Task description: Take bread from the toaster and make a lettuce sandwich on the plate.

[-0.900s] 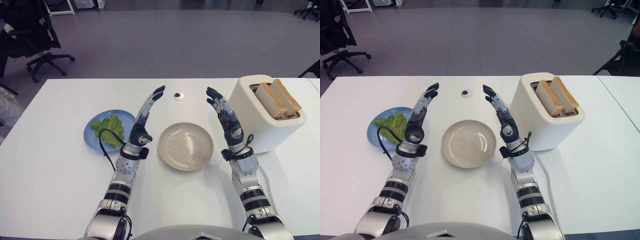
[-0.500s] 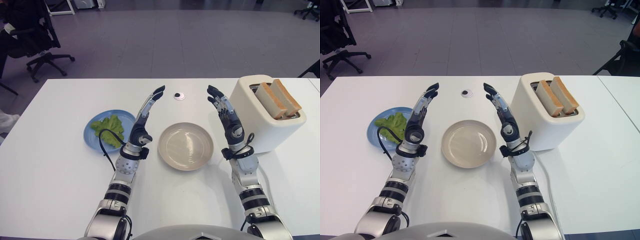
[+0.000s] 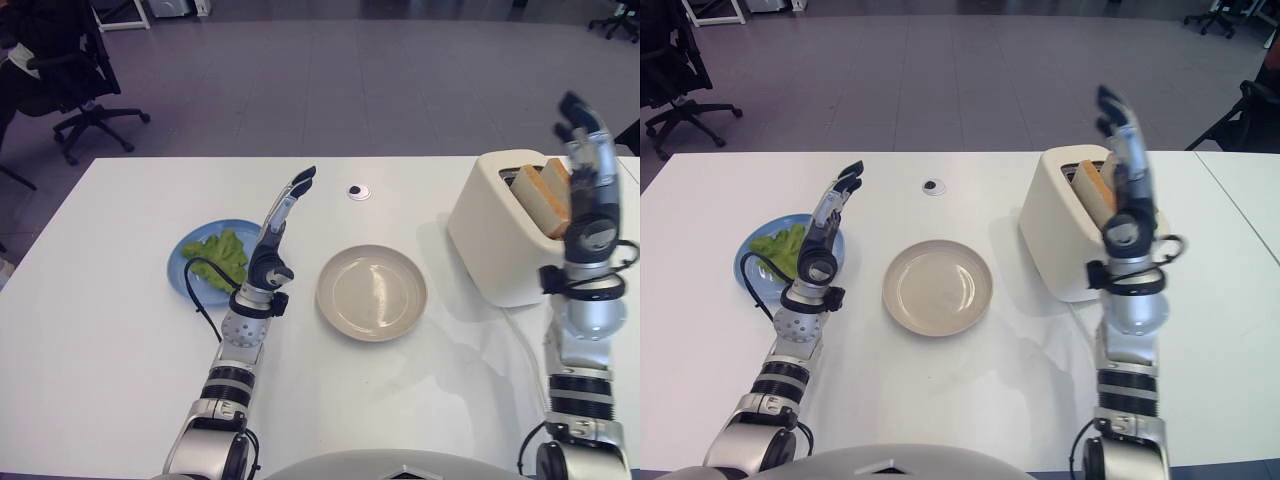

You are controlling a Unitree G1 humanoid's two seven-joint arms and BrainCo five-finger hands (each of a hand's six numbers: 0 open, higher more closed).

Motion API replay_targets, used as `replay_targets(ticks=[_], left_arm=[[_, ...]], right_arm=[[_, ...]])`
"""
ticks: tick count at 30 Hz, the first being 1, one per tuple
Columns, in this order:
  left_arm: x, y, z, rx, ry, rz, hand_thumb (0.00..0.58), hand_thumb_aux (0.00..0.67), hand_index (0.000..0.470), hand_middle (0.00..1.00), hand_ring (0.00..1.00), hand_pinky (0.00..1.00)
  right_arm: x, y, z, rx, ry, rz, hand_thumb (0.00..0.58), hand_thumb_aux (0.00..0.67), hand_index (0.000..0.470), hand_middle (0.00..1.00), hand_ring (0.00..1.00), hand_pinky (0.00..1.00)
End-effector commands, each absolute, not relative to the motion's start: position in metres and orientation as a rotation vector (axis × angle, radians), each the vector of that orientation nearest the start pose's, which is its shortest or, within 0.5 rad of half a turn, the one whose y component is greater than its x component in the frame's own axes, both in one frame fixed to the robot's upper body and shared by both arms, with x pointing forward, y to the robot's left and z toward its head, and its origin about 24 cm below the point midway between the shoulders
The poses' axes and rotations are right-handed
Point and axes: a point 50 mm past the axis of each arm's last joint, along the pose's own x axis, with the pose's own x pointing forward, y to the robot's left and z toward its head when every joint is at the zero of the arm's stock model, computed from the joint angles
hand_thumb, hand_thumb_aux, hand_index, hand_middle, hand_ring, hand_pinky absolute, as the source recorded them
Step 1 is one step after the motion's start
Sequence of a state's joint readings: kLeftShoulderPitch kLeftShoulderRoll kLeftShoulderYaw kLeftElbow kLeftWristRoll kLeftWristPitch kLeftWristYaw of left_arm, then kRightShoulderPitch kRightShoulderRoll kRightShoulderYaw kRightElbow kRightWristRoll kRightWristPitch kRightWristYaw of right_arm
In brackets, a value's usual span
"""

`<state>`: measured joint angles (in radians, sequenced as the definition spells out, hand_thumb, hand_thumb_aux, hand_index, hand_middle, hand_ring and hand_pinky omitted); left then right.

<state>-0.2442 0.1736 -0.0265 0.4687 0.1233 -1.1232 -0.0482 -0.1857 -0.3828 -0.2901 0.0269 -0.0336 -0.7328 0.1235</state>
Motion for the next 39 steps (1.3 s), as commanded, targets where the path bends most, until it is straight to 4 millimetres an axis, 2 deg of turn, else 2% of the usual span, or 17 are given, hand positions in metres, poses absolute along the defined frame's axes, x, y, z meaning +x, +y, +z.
replay_targets(ticks=[1,6,10,15,16,17,18,19,20,22,23,30,34,35,36,37,39], left_arm=[[0.259,0.15,0.091,0.289,-0.867,-0.247,0.0,0.0,0.0,0.0,0.0,0.0],[0.261,0.149,0.091,0.297,-0.87,-0.247,0.0,0.0,0.0,0.0,0.0,0.0],[0.261,0.149,0.091,0.305,-0.87,-0.242,0.0,0.0,0.0,0.0,0.0,0.0],[0.262,0.151,0.091,0.312,-0.867,-0.24,0.0,0.0,0.0,0.0,0.0,0.0],[0.262,0.151,0.091,0.313,-0.866,-0.241,0.0,0.0,0.0,0.0,0.0,0.0],[0.262,0.15,0.091,0.314,-0.866,-0.243,0.0,0.0,0.0,0.0,0.0,0.0],[0.262,0.15,0.091,0.315,-0.866,-0.243,0.0,0.0,0.0,0.0,0.0,0.0],[0.262,0.15,0.09,0.316,-0.866,-0.244,0.0,0.0,0.0,0.0,0.0,0.0],[0.262,0.15,0.09,0.317,-0.865,-0.243,0.0,0.0,0.0,0.0,0.0,0.0],[0.262,0.15,0.09,0.318,-0.865,-0.244,0.0,0.0,0.0,0.0,0.0,0.0],[0.262,0.151,0.09,0.318,-0.865,-0.244,0.0,0.0,0.0,0.0,0.0,0.0],[0.262,0.152,0.089,0.321,-0.862,-0.238,0.0,0.0,0.0,0.0,0.0,0.0],[0.265,0.16,0.091,0.356,-0.859,-0.205,0.0,0.0,0.0,0.0,0.0,0.0],[0.266,0.167,0.092,0.374,-0.855,-0.179,0.0,0.0,0.0,0.0,0.0,0.0],[0.267,0.175,0.093,0.398,-0.853,-0.153,0.0,0.0,0.0,0.0,0.0,0.0],[0.268,0.182,0.095,0.424,-0.852,-0.131,0.0,0.0,0.0,0.0,0.0,0.0],[0.269,0.194,0.098,0.469,-0.851,-0.091,0.0,0.0,0.0,0.0,0.0,0.0]], right_arm=[[0.244,-0.293,0.184,-0.816,-0.74,-0.199,0.0,0.0,0.0,0.0,0.0,0.0],[0.25,-0.331,0.153,-1.171,-0.364,-0.184,0.0,0.0,0.0,0.0,0.0,0.0],[0.253,-0.343,0.124,-1.234,-0.152,-0.104,0.0,0.0,0.0,0.0,0.0,0.0],[0.257,-0.35,0.103,-1.233,-0.043,-0.061,0.0,0.0,0.0,0.0,0.0,0.0],[0.257,-0.35,0.101,-1.23,-0.042,-0.056,0.227,0.147,0.103,0.0,0.0,0.0],[0.258,-0.35,0.1,-1.229,-0.044,-0.054,0.366,0.263,0.184,0.0,0.0,0.0],[0.259,-0.349,0.101,-1.226,-0.055,-0.054,0.449,0.352,0.247,0.0,0.0,0.0],[0.26,-0.348,0.102,-1.224,-0.067,-0.055,0.476,0.386,0.271,0.0,0.0,0.0],[0.261,-0.347,0.104,-1.219,-0.086,-0.057,0.538,0.489,0.343,0.0,0.0,0.0],[0.262,-0.344,0.108,-1.208,-0.133,-0.064,0.58,0.657,0.461,0.0,0.0,0.0],[0.262,-0.343,0.11,-1.205,-0.156,-0.067,0.58,0.67,0.47,0.0,0.0,0.0],[0.266,-0.333,0.131,-1.154,-0.337,-0.13,0.58,0.67,0.47,0.0,0.0,0.0],[0.261,-0.328,0.163,-1.018,-0.57,-0.258,0.58,0.67,0.47,0.0,0.0,0.0],[0.258,-0.325,0.172,-0.968,-0.641,-0.286,0.58,0.67,0.47,0.28,0.28,0.28],[0.255,-0.323,0.179,-0.923,-0.7,-0.307,0.58,0.67,0.47,0.9,0.9,0.9],[0.252,-0.321,0.184,-0.889,-0.741,-0.32,0.58,0.67,0.47,1.0,1.0,1.0],[0.248,-0.319,0.191,-0.83,-0.803,-0.338,0.58,0.67,0.47,1.0,1.0,1.0]])
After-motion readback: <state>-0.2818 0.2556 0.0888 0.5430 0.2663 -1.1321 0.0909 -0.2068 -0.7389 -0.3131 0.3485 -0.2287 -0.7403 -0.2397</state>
